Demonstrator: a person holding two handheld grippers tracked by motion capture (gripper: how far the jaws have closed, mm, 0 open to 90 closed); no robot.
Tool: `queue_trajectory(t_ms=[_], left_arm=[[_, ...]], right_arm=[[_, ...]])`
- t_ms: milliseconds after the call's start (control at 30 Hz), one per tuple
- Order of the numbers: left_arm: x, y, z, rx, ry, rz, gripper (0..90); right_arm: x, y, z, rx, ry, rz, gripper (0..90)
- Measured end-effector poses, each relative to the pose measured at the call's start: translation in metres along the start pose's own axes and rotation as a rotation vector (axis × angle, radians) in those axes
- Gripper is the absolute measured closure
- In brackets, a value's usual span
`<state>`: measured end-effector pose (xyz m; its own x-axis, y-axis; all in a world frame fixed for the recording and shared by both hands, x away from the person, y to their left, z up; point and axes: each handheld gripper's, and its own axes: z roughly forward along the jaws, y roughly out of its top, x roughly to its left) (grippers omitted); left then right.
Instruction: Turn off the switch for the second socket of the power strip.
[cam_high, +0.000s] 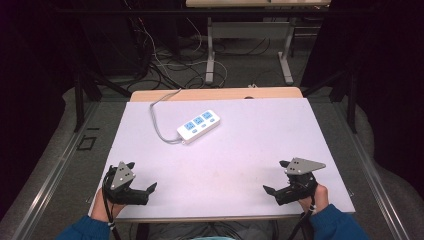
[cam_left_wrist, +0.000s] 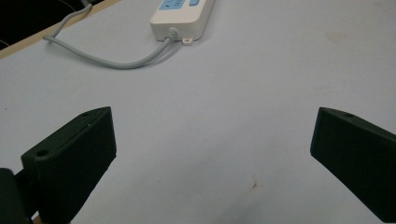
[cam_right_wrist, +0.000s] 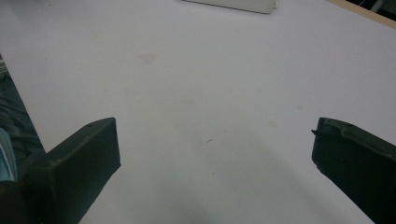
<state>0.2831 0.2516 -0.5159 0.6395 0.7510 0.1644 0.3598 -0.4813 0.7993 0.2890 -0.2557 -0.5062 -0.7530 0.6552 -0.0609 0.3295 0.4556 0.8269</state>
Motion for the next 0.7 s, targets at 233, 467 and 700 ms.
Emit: queue_trajectory(t_ms=[233,467,700], left_arm=[[-0.0001,0.0013,0.0006,0.006,-0.006,-0.014,0.3],[-0.0001,0.0031,-0.0004,0.021,-0.006,-0.015,0.2],[0.0013,0.0081,0.0025,0.038,0.001,0.000,0.2]], right_arm=[[-0.0013,-0.0001,-0.0012,0.015,0.003,0.009,0.5],[-0.0010,0.0002,0.0007,0.002,0.002,0.006,0.4],[-0.0006,0.0002,0.0006,-0.001,-0.003,0.009,0.4]])
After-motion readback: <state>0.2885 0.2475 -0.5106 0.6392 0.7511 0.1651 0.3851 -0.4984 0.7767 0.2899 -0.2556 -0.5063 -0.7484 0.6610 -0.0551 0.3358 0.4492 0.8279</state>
